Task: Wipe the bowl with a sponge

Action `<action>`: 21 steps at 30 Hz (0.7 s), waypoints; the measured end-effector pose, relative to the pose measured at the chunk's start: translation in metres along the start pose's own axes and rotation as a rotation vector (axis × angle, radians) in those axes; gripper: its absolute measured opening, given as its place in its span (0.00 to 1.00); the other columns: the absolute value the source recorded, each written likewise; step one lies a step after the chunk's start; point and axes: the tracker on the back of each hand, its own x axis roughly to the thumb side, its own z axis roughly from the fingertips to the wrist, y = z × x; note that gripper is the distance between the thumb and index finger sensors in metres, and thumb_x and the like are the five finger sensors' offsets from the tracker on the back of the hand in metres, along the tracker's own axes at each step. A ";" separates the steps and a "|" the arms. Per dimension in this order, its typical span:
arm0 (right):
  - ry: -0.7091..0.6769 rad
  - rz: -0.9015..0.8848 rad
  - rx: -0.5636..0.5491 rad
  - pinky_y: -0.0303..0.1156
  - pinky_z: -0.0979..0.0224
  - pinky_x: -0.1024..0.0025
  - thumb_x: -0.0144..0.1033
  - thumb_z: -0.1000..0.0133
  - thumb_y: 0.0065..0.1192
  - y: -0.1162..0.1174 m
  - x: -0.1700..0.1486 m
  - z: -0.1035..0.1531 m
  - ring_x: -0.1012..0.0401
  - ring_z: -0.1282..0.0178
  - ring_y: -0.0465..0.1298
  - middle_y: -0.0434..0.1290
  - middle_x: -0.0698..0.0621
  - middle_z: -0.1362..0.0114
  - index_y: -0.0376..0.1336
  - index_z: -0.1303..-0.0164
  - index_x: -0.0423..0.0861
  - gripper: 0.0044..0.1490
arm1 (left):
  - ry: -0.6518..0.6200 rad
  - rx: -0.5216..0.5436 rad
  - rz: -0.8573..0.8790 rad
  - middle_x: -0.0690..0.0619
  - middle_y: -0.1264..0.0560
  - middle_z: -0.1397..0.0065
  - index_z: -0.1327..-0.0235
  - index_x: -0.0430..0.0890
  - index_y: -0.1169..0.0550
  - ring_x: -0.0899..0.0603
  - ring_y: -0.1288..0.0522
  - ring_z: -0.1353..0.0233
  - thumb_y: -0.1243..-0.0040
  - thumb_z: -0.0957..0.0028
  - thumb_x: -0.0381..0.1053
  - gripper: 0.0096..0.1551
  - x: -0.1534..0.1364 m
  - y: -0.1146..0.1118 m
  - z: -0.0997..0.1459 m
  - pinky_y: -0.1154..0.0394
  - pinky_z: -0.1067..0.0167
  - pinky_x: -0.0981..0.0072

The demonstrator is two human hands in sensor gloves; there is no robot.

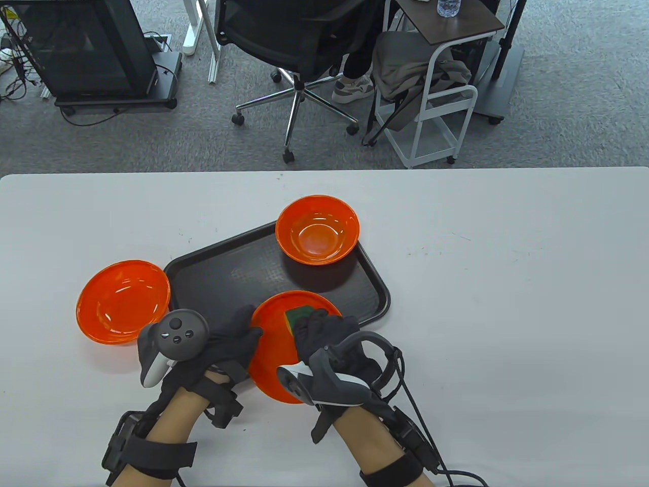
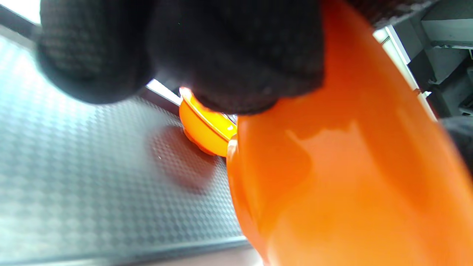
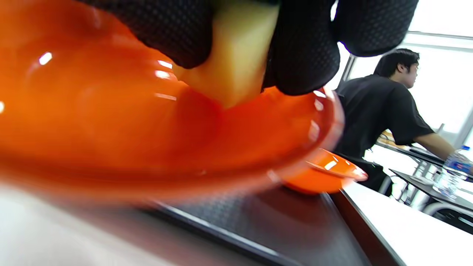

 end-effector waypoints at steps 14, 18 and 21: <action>-0.215 -0.315 -0.130 0.70 0.41 0.41 0.39 0.39 0.63 -0.005 0.022 0.003 0.45 0.44 0.79 0.74 0.34 0.31 0.58 0.30 0.37 0.32 | -0.033 0.142 0.035 0.46 0.16 0.62 0.32 0.42 0.28 0.52 0.15 0.77 0.40 0.43 0.57 0.32 -0.004 0.003 0.002 0.14 0.66 0.57; -0.262 -0.341 -0.064 0.68 0.38 0.38 0.38 0.39 0.63 -0.007 0.026 0.003 0.44 0.40 0.77 0.73 0.35 0.29 0.58 0.29 0.39 0.31 | -0.006 0.189 0.017 0.46 0.15 0.62 0.32 0.42 0.28 0.52 0.15 0.77 0.40 0.44 0.57 0.32 -0.011 0.015 0.003 0.14 0.66 0.57; -0.248 -0.288 0.012 0.64 0.35 0.35 0.37 0.39 0.62 -0.009 0.027 0.004 0.42 0.36 0.73 0.70 0.35 0.26 0.57 0.28 0.41 0.31 | 0.025 0.228 0.045 0.46 0.16 0.62 0.32 0.42 0.28 0.52 0.15 0.77 0.40 0.44 0.57 0.32 -0.020 0.026 0.005 0.14 0.66 0.57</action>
